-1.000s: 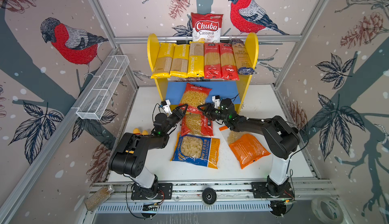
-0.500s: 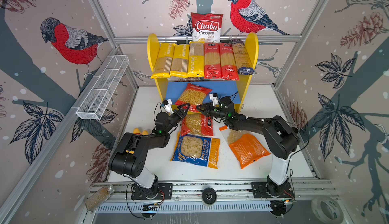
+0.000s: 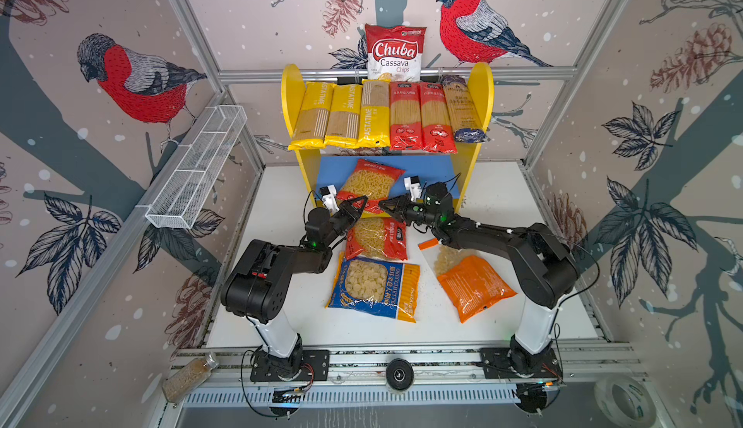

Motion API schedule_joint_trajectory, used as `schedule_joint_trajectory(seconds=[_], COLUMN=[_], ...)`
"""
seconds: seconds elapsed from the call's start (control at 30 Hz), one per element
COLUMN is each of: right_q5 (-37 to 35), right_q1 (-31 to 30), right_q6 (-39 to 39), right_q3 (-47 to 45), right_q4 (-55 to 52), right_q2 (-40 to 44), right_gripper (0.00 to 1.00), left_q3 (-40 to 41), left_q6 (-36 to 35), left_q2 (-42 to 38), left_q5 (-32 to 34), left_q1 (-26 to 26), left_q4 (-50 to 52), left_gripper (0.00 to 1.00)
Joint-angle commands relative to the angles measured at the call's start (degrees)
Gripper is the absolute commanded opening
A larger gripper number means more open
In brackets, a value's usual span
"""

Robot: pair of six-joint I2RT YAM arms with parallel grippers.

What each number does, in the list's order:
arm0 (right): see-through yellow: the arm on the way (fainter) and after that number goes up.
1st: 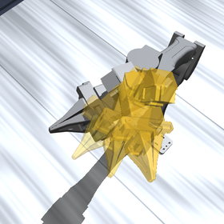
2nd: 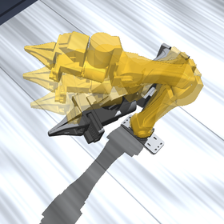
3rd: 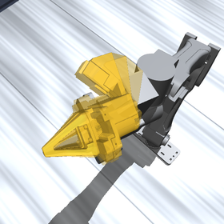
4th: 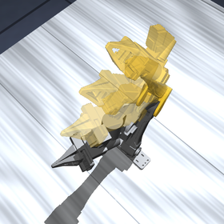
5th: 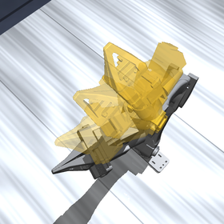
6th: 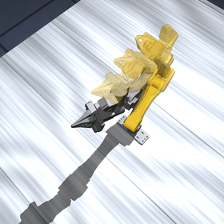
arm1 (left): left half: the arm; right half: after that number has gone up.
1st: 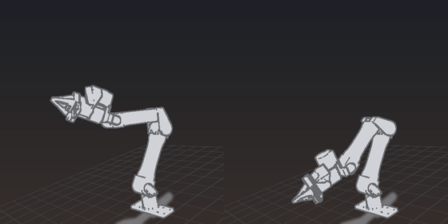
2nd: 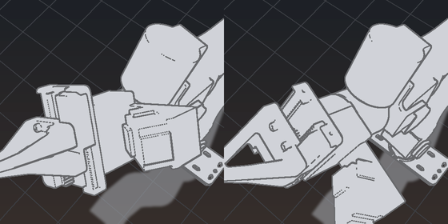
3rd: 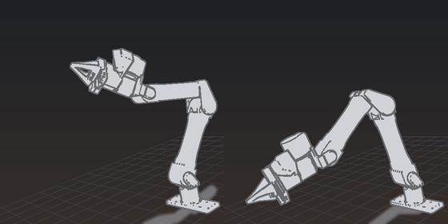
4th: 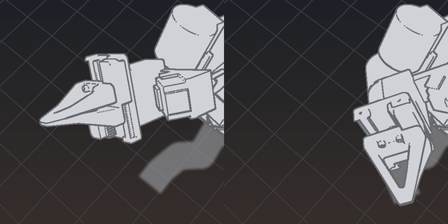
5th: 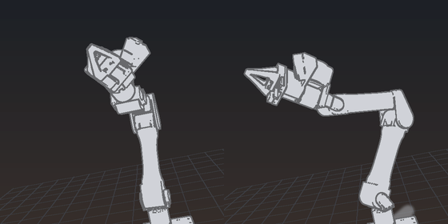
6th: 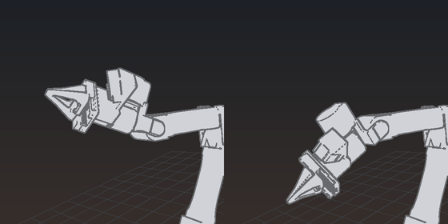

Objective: Arrange pasta packages on shelves
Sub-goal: Move the pasta bag to the shelf.

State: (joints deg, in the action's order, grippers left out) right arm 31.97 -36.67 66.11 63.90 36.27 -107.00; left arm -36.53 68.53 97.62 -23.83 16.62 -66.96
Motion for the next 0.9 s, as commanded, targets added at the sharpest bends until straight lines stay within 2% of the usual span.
schedule_joint_trajectory(seconds=[0.0,0.27,0.5,0.87], right_q5=[-2.01,-3.00,-3.86,-4.17], right_q1=[0.19,-1.03,-1.93,-2.27], right_q6=[-1.76,-1.64,-3.81,-6.13], right_q3=[3.23,14.08,26.25,35.94], right_q4=[-0.81,-3.67,-9.48,-13.02], right_q2=[-1.37,-8.00,-16.40,-22.73], right_gripper=[0.13,0.10,0.10,0.13], left_q3=[-0.57,-2.10,4.17,2.86], left_q6=[-1.91,-3.60,-1.76,2.19], left_q2=[-1.05,-2.76,-4.05,0.14], left_q5=[1.68,4.01,11.00,9.05], left_q1=[-0.08,-0.19,-0.71,-3.00], left_q4=[-1.73,0.38,-4.19,-7.75], left_gripper=[0.03,0.02,0.00,0.00])
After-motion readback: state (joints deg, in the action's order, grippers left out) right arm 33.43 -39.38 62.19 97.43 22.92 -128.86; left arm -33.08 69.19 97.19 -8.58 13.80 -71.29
